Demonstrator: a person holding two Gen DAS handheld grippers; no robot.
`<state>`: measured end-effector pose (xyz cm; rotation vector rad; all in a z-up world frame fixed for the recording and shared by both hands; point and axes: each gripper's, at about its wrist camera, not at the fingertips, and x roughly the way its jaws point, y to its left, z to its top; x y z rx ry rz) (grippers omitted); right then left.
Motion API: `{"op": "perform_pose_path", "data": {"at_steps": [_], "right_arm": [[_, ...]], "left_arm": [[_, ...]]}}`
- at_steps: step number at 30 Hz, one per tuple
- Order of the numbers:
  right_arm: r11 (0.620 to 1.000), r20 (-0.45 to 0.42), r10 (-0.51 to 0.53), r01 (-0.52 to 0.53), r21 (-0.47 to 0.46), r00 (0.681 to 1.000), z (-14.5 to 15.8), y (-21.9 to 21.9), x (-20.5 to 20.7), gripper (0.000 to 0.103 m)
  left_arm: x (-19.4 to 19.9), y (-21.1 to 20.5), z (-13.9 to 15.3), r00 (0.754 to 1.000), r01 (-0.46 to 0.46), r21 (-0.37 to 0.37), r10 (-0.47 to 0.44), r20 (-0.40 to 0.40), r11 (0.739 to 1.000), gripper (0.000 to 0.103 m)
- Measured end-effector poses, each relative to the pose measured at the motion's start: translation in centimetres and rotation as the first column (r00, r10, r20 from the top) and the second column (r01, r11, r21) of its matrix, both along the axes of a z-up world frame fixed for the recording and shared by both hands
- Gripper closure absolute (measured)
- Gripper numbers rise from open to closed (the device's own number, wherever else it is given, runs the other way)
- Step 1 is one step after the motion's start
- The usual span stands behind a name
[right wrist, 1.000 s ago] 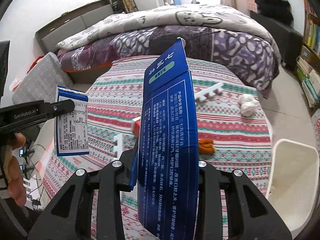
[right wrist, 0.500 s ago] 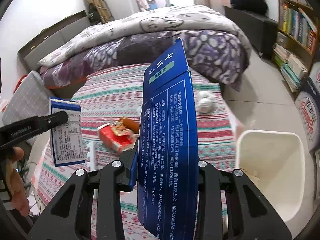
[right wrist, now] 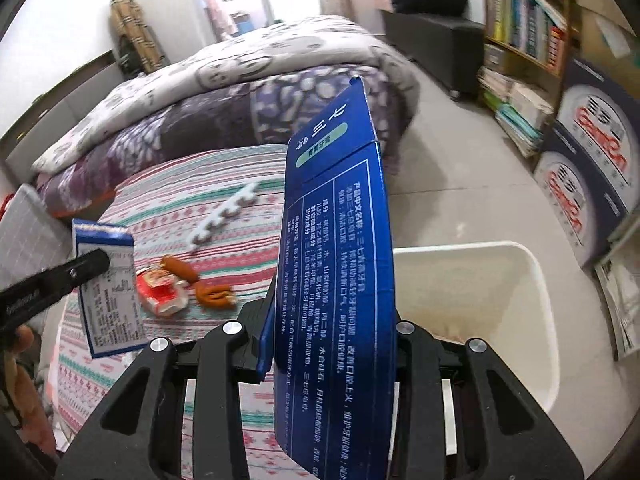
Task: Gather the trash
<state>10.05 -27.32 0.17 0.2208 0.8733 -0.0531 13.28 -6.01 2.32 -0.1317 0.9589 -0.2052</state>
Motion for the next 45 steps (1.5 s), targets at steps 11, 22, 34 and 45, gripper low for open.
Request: {"op": "perform_pose_path", "data": {"at_steps": [11,22,34,45], "right_arm": [[0.984,-0.019,-0.173,0.173,0.041,0.985,0.0,-6.3,-1.6,0.043],[0.947,0.011,-0.314,0.312,0.082,0.949,1.0,-11.6,-3.8,0.016],[0.92,0.024,-0.379,0.374,0.119,0.925,1.5,-14.3,-5.1,0.012],[0.916,0.024,-0.385,0.379,0.127,0.922,1.6,-14.3,-4.9,0.011]], "left_arm": [[-1.1,-6.6,-1.1,0.992,0.124,0.013,-0.124,-0.015,0.992,0.09],[-1.9,-11.6,-2.2,0.975,0.217,-0.015,-0.218,-0.048,0.976,0.09],[-2.7,-15.4,-3.8,0.956,0.281,-0.062,-0.285,-0.071,0.958,0.089],[-3.5,-16.8,-3.5,0.938,0.346,-0.1,-0.347,0.005,0.933,0.041]]}}
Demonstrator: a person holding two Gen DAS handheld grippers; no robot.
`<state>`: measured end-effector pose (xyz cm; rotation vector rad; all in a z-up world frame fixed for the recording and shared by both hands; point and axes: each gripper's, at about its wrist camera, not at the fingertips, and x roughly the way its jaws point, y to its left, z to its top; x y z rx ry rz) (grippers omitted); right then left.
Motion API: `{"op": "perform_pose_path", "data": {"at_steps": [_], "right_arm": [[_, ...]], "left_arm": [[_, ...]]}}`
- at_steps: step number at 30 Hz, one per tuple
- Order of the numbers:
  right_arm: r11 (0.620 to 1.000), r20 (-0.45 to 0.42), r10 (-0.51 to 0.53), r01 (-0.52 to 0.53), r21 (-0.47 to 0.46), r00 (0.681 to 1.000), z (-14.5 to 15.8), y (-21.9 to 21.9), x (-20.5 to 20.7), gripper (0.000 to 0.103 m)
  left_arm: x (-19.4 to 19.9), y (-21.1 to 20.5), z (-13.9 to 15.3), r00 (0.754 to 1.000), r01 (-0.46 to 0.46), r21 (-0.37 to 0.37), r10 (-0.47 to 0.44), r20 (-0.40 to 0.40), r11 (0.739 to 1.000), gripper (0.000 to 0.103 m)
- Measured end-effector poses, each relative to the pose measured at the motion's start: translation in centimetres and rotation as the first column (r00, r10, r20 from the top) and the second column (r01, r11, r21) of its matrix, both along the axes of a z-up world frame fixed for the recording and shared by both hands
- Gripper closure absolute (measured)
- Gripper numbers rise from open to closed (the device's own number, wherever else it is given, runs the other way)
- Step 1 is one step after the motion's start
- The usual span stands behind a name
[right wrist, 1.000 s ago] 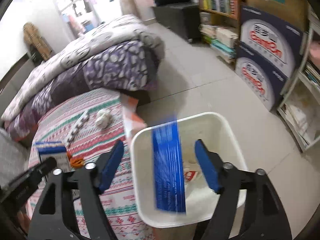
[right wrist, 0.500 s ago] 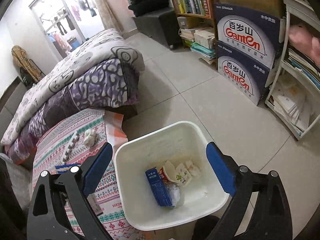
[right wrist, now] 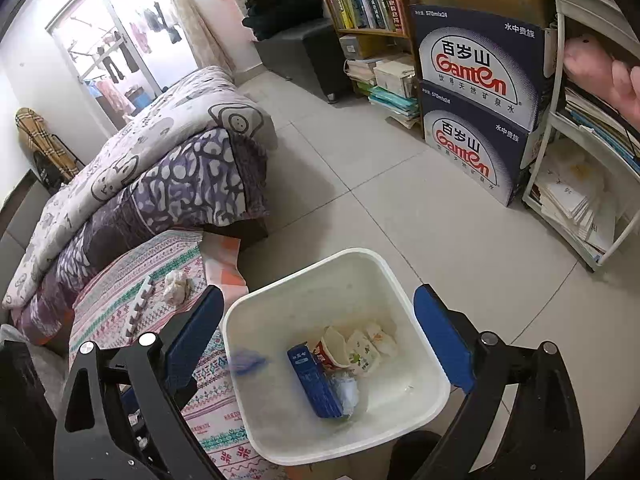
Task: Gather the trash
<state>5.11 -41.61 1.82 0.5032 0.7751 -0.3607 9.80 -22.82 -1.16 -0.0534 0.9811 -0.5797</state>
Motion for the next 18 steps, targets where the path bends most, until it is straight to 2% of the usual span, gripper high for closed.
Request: {"op": "perform_pose_path", "data": {"at_steps": [4,10,12,15,18], "right_arm": [[1.0,0.007,0.005,-0.005,-0.001,1.0,0.3,0.6,0.3,0.01],[0.999,-0.001,0.035,-0.035,0.004,0.999,0.2,2.2,1.0,0.009],[0.998,-0.011,0.061,-0.061,0.003,0.998,0.0,3.1,1.5,0.008],[0.994,-0.032,0.113,-0.114,-0.004,0.993,-0.2,5.1,2.5,0.008],[0.986,-0.049,0.163,-0.163,-0.016,0.985,-0.5,7.1,3.3,0.007]], "left_arm": [[0.3,1.1,0.1,0.999,-0.034,0.022,0.034,-0.007,0.999,0.04],[0.7,4.3,-0.9,0.99,-0.138,0.151,0.136,0.018,0.979,0.037],[1.0,5.7,-1.4,0.982,-0.189,0.197,0.187,0.025,0.962,0.036],[1.7,8.5,-2.4,0.958,-0.282,0.275,0.287,0.024,0.919,0.036],[2.4,12.2,-3.5,0.922,-0.373,0.327,0.388,0.021,0.869,0.035]]}}
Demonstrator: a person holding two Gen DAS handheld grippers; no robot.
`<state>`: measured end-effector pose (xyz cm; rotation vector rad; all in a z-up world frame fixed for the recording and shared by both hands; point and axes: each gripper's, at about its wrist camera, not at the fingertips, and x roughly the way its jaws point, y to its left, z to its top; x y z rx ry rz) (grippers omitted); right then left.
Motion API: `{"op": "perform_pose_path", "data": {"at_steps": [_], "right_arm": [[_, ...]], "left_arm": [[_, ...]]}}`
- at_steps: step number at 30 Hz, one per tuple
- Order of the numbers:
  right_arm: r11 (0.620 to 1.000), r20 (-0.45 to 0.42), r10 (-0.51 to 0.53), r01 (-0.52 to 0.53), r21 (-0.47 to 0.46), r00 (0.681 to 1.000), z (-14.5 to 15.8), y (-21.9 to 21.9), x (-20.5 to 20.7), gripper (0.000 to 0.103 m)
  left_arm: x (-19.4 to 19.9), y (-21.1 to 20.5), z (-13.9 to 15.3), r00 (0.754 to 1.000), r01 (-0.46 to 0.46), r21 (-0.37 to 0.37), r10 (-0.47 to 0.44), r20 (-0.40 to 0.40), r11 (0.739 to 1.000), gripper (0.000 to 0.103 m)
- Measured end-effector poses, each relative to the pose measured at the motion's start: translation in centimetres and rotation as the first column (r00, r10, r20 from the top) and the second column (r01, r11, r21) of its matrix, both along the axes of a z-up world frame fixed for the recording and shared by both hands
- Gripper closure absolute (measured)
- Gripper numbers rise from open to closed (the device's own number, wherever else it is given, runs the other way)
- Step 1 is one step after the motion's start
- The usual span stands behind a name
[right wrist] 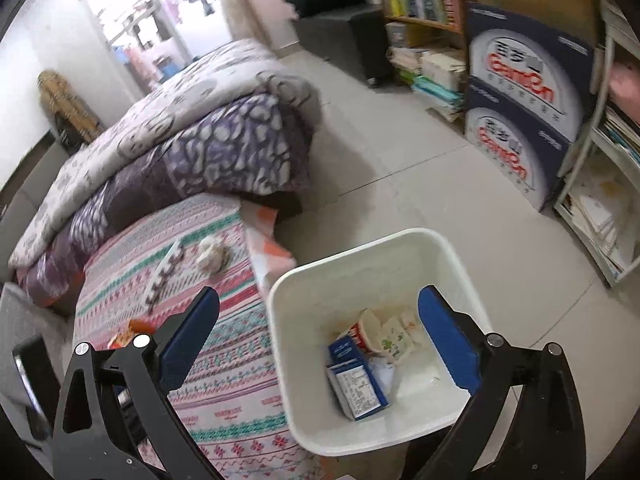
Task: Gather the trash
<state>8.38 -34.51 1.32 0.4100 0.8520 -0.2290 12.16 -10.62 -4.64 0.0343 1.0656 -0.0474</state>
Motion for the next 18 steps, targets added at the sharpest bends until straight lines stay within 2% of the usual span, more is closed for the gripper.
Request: {"op": "perform_pose_path", "data": {"at_steps": [5,7,10,13,14,16,18], "right_arm": [[0.997,-0.033,0.079,-0.08,-0.024,0.996,-0.7,3.3,1.3,0.007],[0.993,-0.048,0.113,-0.114,-0.034,0.993,-1.0,4.8,1.8,0.007],[0.985,-0.069,0.158,-0.162,-0.056,0.985,-1.7,7.1,2.6,0.007],[0.974,-0.094,0.207,-0.214,-0.073,0.974,-2.4,9.5,3.5,0.007],[0.969,-0.104,0.228,-0.236,-0.075,0.968,-2.7,10.4,3.8,0.007],[0.959,-0.117,0.261,-0.271,-0.077,0.958,-3.2,11.9,4.1,0.007],[0.943,-0.129,0.311,-0.323,-0.079,0.942,-3.7,13.7,4.5,0.007]], "left_arm": [[1.1,6.6,-2.4,0.983,-0.171,0.117,0.177,-0.04,0.978,0.035],[1.5,9.2,-3.6,0.969,-0.223,0.117,0.234,-0.085,0.968,0.035],[1.8,12.8,-5.1,0.94,-0.294,0.074,0.303,-0.158,0.953,0.036],[1.8,15.2,-6.2,0.923,-0.319,0.031,0.318,-0.217,0.947,0.038],[1.8,15.8,-6.5,0.92,-0.32,0.014,0.315,-0.235,0.947,0.044],[1.7,16.5,-6.8,0.922,-0.31,-0.006,0.299,-0.246,0.951,0.047],[1.5,16.7,-6.8,0.931,-0.286,0.005,0.279,-0.234,0.958,0.061]]}}
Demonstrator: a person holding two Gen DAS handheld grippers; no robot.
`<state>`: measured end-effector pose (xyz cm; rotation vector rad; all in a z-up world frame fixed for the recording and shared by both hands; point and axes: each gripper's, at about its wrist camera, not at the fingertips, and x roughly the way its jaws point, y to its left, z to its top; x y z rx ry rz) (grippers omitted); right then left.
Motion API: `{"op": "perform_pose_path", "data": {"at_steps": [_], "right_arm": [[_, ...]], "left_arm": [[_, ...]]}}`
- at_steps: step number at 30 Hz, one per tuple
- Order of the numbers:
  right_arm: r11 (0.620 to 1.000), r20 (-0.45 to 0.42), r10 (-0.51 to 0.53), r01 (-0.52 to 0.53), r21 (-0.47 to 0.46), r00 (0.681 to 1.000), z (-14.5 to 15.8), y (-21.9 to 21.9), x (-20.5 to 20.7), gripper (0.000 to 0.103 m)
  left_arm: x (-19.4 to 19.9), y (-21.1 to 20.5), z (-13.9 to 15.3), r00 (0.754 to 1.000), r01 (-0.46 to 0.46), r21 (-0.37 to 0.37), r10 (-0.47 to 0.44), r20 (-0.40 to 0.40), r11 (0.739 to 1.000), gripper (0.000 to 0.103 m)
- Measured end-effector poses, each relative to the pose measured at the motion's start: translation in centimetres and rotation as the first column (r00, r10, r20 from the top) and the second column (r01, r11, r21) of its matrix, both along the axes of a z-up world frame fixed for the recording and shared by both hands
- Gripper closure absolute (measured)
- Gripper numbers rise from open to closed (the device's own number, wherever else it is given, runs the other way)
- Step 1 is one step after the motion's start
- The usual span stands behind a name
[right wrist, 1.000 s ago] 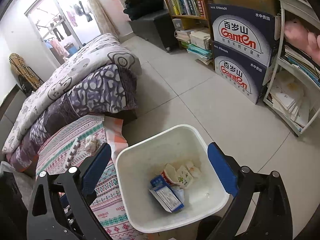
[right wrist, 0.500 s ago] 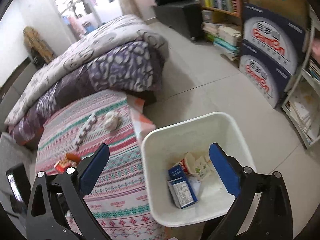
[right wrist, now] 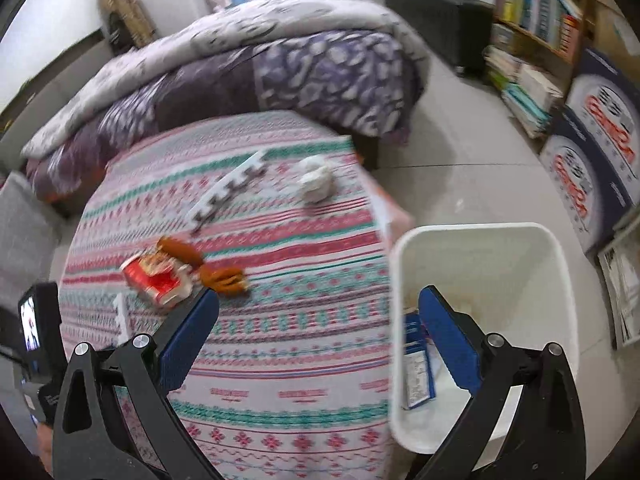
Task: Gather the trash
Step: 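Grasp the red snack cup with the right tool while the left holds the white strip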
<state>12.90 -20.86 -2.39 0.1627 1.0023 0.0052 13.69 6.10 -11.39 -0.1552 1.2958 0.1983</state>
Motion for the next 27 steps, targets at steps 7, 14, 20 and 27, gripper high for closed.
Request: {"op": "perform_pose_path", "data": {"at_steps": [7,14,20,27], "right_arm": [[0.984,0.014,0.171,-0.17,-0.061,0.985,-1.0,5.8,0.7,0.007],[0.906,0.06,0.394,-0.377,-0.191,0.917,-1.4,11.5,1.7,0.007],[0.81,0.037,0.538,-0.504,-0.3,0.842,-3.1,16.3,2.2,0.007],[0.727,-0.002,0.581,-0.52,-0.448,0.814,-5.7,19.7,2.4,0.007]], "left_arm": [[-0.3,2.4,0.5,1.0,0.003,-0.092,-0.002,0.013,0.996,0.079],[-0.9,6.8,4.6,0.988,-0.025,-0.048,0.032,0.15,0.999,0.079],[-1.6,8.6,9.2,0.959,-0.051,0.006,0.047,0.281,0.999,0.078],[-0.6,9.7,8.5,0.961,-0.078,-0.052,0.089,0.264,0.996,0.078]]}}
